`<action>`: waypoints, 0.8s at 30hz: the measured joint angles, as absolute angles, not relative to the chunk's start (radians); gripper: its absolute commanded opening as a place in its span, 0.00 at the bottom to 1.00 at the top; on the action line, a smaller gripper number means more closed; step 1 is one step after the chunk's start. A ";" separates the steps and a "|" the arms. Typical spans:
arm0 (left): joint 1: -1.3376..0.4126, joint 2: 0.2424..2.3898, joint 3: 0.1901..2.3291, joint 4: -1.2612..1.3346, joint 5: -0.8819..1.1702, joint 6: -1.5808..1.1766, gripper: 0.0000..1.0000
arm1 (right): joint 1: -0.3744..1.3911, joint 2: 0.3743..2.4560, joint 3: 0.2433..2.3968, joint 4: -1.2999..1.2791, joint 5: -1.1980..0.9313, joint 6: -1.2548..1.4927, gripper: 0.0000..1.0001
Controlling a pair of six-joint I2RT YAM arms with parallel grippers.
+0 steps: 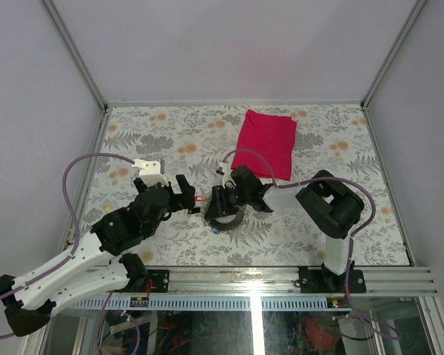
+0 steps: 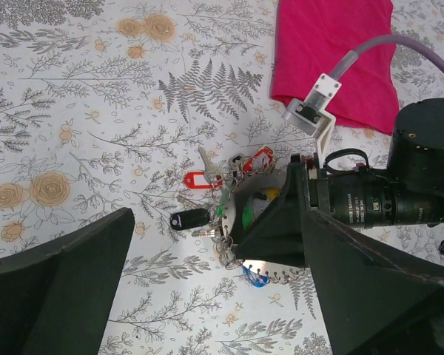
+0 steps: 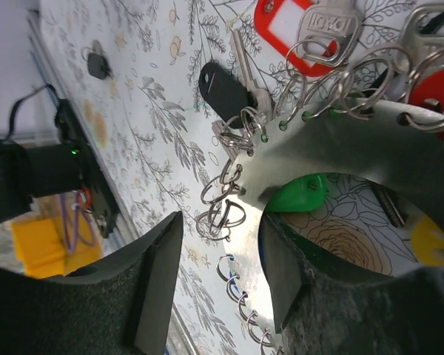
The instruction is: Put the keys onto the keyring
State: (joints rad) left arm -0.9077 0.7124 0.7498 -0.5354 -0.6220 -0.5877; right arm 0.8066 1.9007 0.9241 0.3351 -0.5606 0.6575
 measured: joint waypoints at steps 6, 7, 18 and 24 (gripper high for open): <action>-0.908 0.724 0.750 -0.536 -0.625 -0.588 1.00 | 0.784 1.961 0.863 0.575 -0.621 0.824 0.50; -0.908 0.724 0.750 -0.536 -0.626 -0.588 1.00 | 0.784 1.972 0.859 0.606 -0.625 0.847 0.48; -0.908 0.723 0.752 -0.540 -0.636 -0.588 1.00 | 0.767 2.077 0.769 0.949 -0.636 1.068 0.19; -0.908 0.722 0.752 -0.549 -0.637 -0.588 1.00 | 0.759 2.078 0.702 1.093 -0.603 1.141 0.07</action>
State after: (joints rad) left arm -0.9077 0.7216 0.7517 -0.5491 -0.6369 -0.5880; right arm 0.7586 2.0777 0.7017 1.0927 -0.6033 1.1408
